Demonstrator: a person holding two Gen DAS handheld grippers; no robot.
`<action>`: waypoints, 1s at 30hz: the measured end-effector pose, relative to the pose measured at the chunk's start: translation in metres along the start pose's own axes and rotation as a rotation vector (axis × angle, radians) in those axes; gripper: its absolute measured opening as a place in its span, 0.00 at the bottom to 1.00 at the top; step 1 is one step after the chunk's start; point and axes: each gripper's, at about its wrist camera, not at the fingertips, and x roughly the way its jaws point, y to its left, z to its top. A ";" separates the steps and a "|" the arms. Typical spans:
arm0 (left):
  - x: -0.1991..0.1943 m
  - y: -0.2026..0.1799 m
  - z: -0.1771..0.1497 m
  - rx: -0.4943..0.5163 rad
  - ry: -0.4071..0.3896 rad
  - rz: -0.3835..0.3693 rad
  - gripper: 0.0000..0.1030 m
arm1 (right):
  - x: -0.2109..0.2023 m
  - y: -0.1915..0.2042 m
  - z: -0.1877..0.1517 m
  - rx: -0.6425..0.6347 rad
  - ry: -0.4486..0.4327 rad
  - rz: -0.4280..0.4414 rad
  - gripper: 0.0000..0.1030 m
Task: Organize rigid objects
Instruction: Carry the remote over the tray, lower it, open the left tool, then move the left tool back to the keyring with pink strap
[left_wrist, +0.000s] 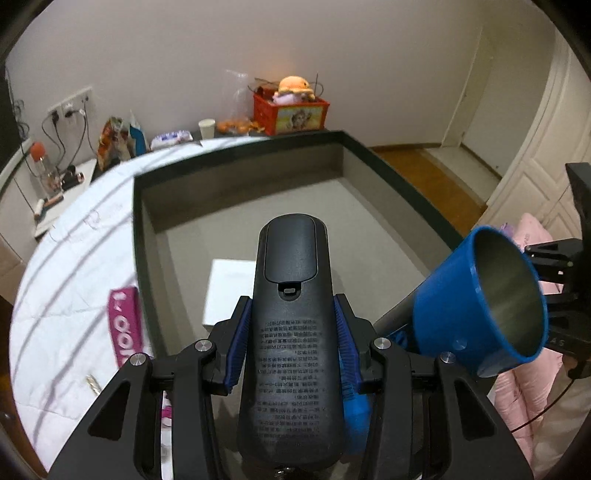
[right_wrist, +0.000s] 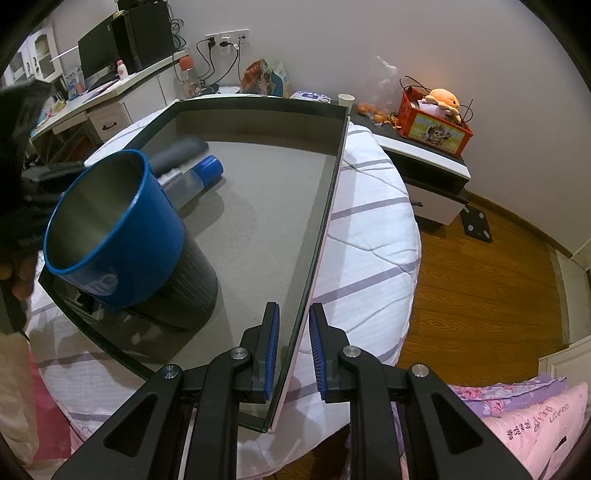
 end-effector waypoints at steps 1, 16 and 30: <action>0.000 -0.001 0.000 0.004 0.002 0.000 0.42 | 0.000 0.000 0.000 0.000 0.000 0.000 0.18; -0.041 0.008 -0.009 -0.022 -0.080 0.006 0.72 | 0.000 -0.001 0.000 0.008 0.005 -0.007 0.18; -0.124 0.031 -0.044 -0.063 -0.268 0.116 0.96 | 0.001 0.002 0.001 0.025 0.017 -0.020 0.18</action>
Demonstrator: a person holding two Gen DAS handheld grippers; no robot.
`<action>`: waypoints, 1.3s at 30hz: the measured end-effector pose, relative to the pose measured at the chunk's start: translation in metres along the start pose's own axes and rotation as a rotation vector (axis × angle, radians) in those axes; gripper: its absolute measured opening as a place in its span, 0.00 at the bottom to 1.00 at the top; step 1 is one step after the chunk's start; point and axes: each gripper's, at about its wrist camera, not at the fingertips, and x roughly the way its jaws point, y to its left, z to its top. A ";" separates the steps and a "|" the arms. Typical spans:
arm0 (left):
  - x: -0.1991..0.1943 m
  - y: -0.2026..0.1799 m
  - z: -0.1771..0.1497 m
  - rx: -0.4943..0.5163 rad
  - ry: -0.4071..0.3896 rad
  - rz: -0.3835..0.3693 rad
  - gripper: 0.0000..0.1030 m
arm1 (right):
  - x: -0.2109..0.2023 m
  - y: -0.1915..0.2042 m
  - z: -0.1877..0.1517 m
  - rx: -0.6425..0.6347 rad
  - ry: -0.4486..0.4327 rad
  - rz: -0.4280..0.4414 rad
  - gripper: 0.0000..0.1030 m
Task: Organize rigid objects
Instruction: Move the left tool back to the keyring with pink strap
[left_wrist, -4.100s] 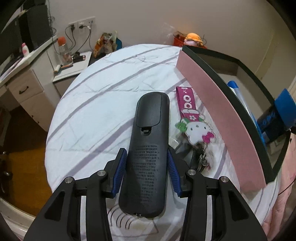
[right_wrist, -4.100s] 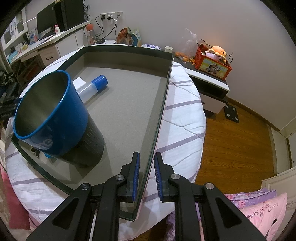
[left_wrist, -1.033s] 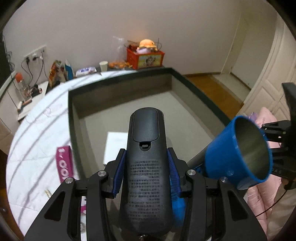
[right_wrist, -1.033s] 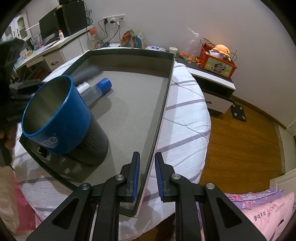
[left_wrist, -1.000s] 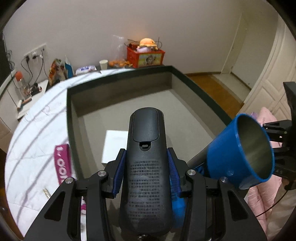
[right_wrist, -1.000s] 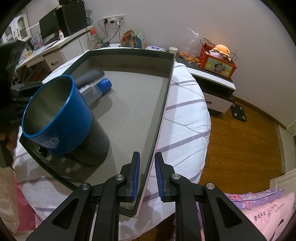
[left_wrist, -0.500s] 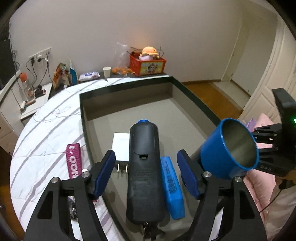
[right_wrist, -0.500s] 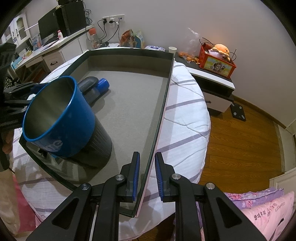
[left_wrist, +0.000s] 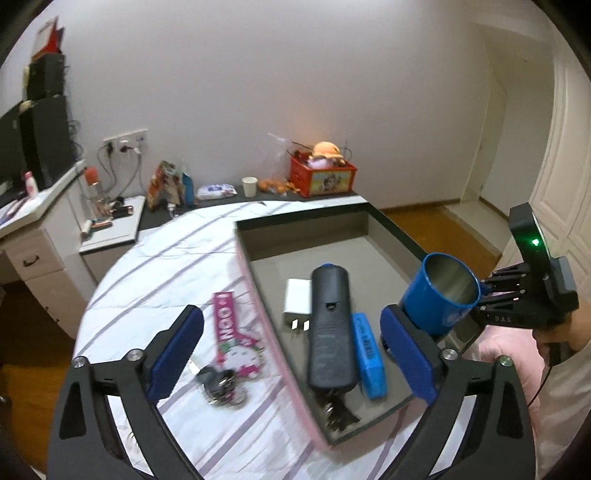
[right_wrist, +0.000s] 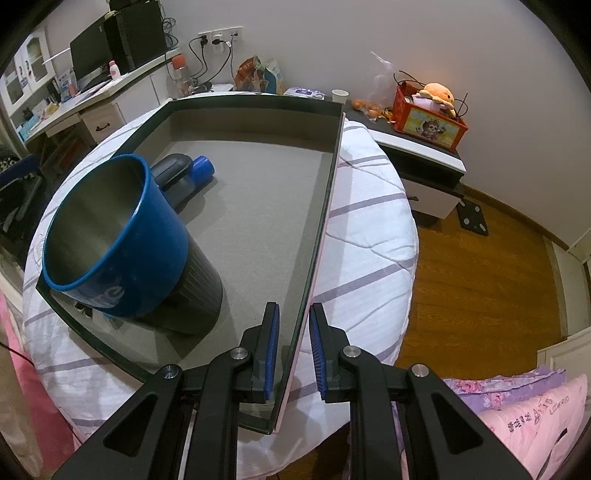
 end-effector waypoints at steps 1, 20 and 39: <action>-0.005 0.005 -0.003 -0.010 -0.006 0.013 0.96 | 0.000 0.000 0.000 0.001 0.001 -0.002 0.17; -0.046 0.054 -0.033 -0.066 -0.043 0.109 0.99 | 0.003 0.008 0.003 0.015 0.031 -0.068 0.17; -0.006 0.085 -0.038 -0.087 0.050 0.135 0.99 | 0.010 0.012 0.004 0.000 0.050 -0.093 0.18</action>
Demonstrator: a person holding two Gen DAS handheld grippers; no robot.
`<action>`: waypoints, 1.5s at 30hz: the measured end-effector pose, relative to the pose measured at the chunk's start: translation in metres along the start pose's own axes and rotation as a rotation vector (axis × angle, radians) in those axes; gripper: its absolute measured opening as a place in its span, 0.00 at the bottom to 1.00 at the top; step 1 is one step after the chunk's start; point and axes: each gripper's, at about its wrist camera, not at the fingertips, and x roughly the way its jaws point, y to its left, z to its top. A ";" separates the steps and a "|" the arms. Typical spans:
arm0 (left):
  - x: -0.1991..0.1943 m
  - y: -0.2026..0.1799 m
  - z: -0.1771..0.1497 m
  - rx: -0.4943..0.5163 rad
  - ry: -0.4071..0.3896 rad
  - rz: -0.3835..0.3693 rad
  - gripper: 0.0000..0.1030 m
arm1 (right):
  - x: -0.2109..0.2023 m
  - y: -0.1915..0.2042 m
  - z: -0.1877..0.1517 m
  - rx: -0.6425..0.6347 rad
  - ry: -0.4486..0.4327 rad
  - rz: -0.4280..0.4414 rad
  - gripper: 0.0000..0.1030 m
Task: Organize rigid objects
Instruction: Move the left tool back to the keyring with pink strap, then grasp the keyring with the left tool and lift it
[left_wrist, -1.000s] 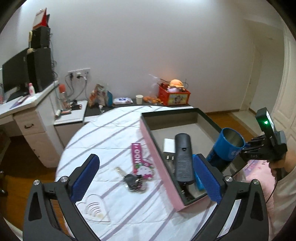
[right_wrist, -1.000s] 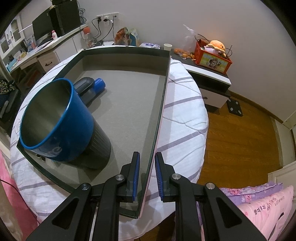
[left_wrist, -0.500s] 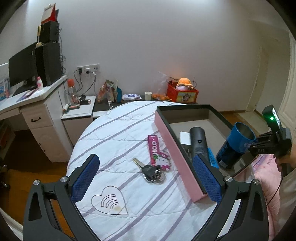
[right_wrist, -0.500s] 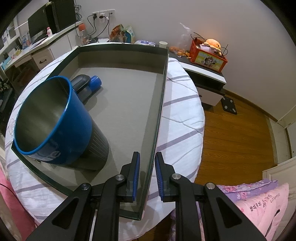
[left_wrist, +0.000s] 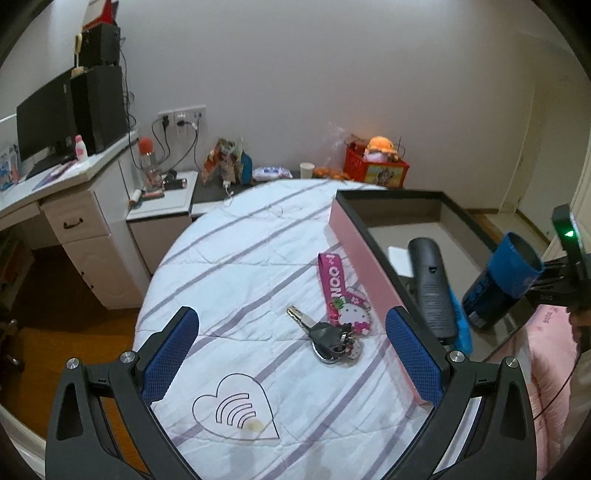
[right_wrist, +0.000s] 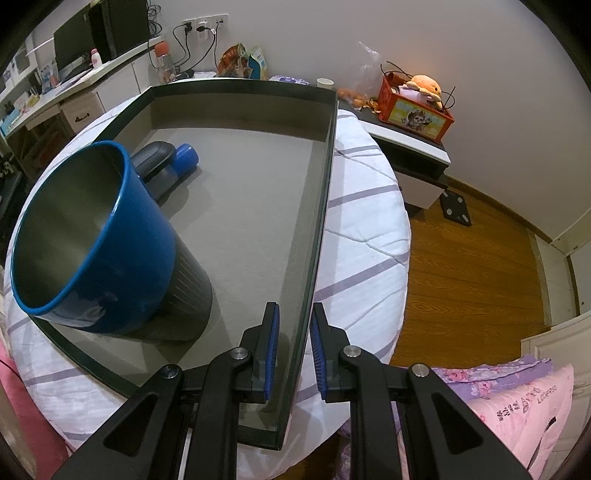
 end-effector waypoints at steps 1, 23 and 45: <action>0.006 0.000 0.000 0.002 0.011 -0.004 0.99 | 0.000 0.000 0.000 -0.003 0.000 0.001 0.18; 0.107 -0.023 -0.020 0.048 0.250 -0.034 0.98 | 0.004 0.004 0.002 -0.036 0.002 -0.008 0.18; 0.053 0.000 -0.023 -0.011 0.144 -0.027 0.38 | 0.005 -0.001 0.002 -0.021 0.004 0.010 0.18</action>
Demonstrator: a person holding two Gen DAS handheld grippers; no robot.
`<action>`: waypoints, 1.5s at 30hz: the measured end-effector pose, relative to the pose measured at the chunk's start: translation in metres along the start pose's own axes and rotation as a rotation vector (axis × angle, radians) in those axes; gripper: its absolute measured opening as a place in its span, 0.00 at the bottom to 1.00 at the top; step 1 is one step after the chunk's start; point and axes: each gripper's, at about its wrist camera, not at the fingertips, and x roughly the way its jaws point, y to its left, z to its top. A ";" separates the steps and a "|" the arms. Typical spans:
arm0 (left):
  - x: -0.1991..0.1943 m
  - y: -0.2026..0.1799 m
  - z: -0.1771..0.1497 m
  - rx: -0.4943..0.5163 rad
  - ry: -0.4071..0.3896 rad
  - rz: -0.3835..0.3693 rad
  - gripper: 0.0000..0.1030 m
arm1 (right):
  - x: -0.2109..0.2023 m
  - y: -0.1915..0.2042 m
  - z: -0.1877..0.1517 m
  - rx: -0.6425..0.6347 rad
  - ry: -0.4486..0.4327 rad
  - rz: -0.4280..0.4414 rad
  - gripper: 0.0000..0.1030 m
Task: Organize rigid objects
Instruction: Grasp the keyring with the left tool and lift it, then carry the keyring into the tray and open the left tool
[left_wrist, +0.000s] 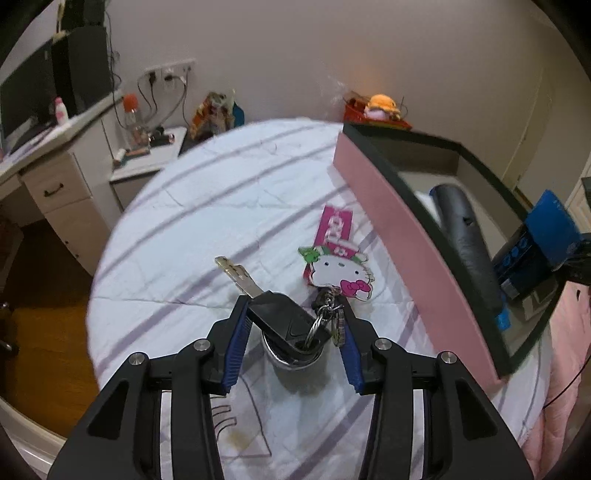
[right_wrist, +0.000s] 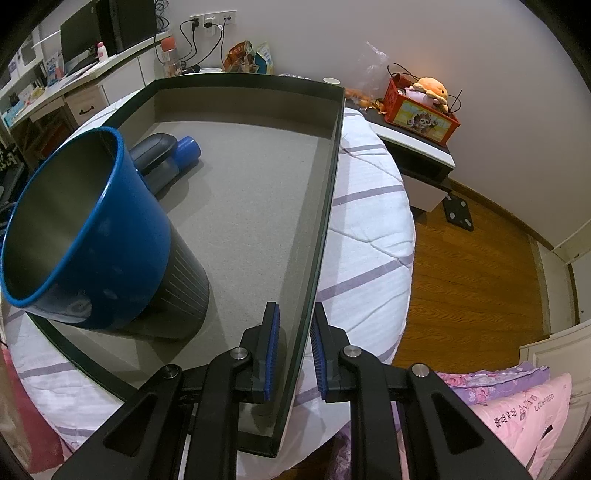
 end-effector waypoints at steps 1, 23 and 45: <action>-0.007 -0.001 0.002 -0.001 -0.013 0.004 0.36 | 0.000 0.000 0.000 0.001 0.000 0.000 0.18; -0.077 -0.041 0.039 0.072 -0.199 0.011 0.34 | 0.001 -0.004 -0.003 0.006 0.008 0.035 0.18; -0.057 -0.131 0.108 0.254 -0.210 -0.076 0.34 | 0.001 -0.005 -0.002 -0.019 0.007 0.044 0.18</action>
